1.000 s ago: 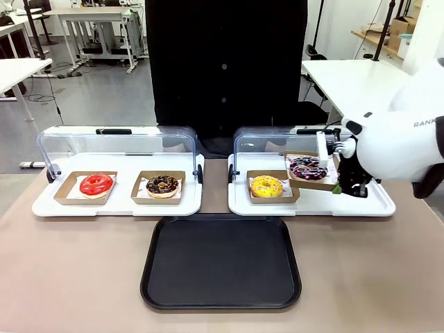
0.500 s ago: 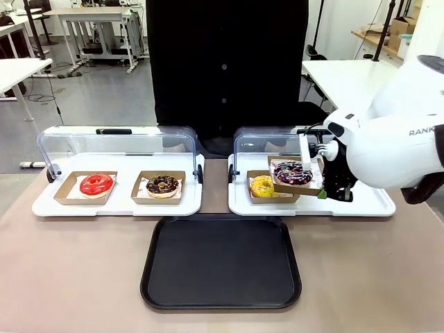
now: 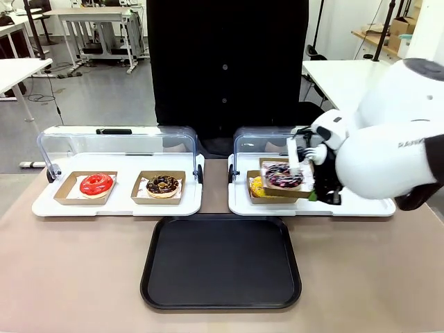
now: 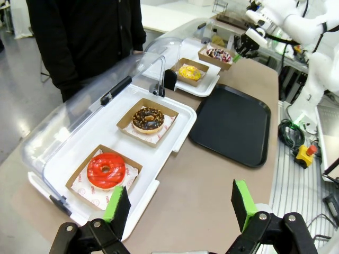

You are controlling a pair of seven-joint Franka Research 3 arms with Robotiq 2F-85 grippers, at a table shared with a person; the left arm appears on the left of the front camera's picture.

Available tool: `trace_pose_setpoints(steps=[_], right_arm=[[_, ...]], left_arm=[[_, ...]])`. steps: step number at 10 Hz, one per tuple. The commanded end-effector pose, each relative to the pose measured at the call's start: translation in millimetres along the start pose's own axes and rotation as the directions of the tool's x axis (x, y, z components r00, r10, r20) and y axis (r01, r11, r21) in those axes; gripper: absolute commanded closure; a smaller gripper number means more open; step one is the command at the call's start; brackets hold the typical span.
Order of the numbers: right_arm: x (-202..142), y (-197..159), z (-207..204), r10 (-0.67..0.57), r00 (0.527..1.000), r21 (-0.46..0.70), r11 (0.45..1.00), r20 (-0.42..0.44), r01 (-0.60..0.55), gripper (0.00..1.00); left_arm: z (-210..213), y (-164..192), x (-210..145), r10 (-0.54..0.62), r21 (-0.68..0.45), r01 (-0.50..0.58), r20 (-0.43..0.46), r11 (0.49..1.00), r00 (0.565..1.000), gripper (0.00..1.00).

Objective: Move the fourth donut from the left to the tray.
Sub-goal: Pick up the Paper togo box containing the Donut indicated by the person and place it on the Handle tray.

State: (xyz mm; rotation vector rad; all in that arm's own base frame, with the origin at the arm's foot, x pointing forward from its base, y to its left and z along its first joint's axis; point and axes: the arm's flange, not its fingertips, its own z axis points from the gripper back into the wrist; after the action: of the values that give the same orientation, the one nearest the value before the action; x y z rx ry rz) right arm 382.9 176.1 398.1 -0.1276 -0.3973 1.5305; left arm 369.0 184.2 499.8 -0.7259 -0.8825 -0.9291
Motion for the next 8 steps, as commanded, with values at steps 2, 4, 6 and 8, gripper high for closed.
trace_pose_setpoints(steps=[2, 4, 6, 8], right_arm=[[36.6, 79.2, -20.7, -0.039, 0.999, -0.069, 0.997, 0.001, 0.039, 0.98], [61.3, 116.9, -28.4, -0.035, 0.999, -0.021, 0.999, -0.007, 0.034, 0.98], [76.3, 145.1, -40.0, -0.026, 0.999, -0.023, 0.999, -0.023, 0.025, 0.98], [83.3, 167.3, -48.9, -0.020, 1.000, -0.024, 1.000, -0.023, 0.019, 0.98]], left_arm=[[0.8, 0.5, 1.3, -0.018, -0.002, 0.018, 0.028, 1.000, 0.999, 0.00], [0.8, 0.5, 1.3, -0.018, -0.002, 0.018, 0.028, 1.000, 0.999, 0.00], [0.8, 0.5, 1.3, -0.018, -0.002, 0.018, 0.028, 1.000, 0.999, 0.00], [0.8, 0.5, 1.3, -0.018, -0.002, 0.018, 0.028, 1.000, 0.999, 0.00]])
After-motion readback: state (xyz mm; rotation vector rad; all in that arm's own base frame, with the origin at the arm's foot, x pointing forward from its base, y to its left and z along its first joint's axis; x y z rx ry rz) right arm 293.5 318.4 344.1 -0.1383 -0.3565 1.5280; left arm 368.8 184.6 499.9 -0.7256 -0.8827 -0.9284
